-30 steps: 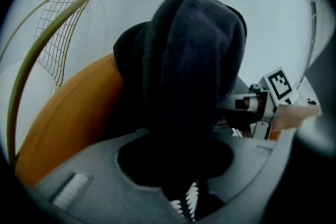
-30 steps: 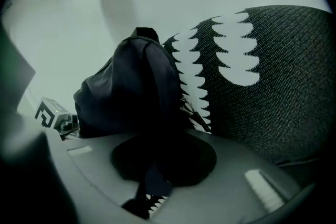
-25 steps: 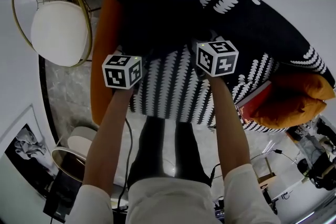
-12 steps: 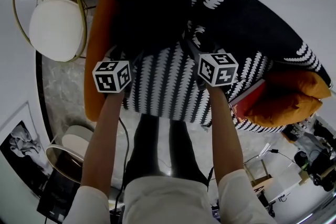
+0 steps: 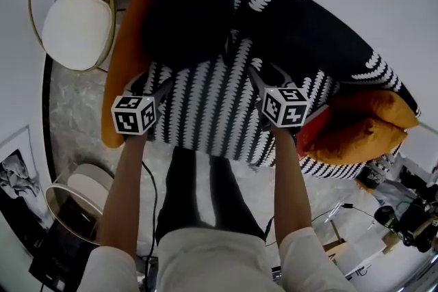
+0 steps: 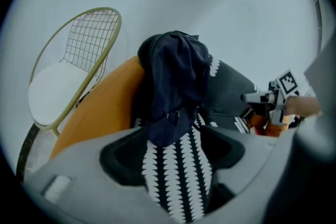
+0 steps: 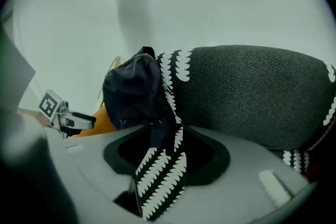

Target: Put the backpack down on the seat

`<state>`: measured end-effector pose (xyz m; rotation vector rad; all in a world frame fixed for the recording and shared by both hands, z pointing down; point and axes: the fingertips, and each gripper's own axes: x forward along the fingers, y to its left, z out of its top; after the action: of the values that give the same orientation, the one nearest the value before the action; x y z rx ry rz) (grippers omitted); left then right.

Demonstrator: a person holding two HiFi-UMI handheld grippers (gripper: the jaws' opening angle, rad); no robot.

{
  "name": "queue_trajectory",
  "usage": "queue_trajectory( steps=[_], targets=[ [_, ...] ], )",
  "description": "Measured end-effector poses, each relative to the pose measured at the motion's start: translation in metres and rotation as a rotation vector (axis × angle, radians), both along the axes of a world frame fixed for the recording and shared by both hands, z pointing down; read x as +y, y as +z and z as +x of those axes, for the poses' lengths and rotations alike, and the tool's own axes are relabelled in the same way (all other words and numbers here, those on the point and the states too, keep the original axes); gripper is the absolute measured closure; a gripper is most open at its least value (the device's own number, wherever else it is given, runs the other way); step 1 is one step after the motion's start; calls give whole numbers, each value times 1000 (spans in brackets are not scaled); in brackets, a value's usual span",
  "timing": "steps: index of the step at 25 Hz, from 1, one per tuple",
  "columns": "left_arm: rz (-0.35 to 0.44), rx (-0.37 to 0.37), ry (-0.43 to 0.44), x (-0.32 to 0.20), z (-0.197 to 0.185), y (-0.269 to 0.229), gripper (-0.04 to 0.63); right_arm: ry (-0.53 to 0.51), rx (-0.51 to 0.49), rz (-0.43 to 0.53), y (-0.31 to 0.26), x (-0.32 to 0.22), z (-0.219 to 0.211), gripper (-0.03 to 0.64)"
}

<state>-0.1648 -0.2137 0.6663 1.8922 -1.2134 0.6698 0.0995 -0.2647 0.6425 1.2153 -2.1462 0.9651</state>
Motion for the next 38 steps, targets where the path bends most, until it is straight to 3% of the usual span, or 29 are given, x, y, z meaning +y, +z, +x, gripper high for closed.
queue_trajectory(
  steps=[7, 13, 18, 25, 31, 38],
  targets=[
    [48, 10, -36, 50, 2, -38, 287, -79, 51, 42, -38, 50, 3, 428],
    [108, 51, -47, 95, 16, -89, 319, -83, 4, 70, -91, 92, -2, 439],
    [162, 110, -116, 128, 19, -148, 337, -79, -28, 116, -149, 122, -8, 440],
    [277, 167, -138, 173, 19, -226, 358, -41, -80, 148, -223, 171, -8, 483],
    [363, 128, -76, 196, 44, -288, 383, -53, -94, 222, -291, 194, 3, 492],
    [536, 59, 60, 207, 66, -376, 441, -75, -111, 352, -373, 212, -12, 516]
  ],
)
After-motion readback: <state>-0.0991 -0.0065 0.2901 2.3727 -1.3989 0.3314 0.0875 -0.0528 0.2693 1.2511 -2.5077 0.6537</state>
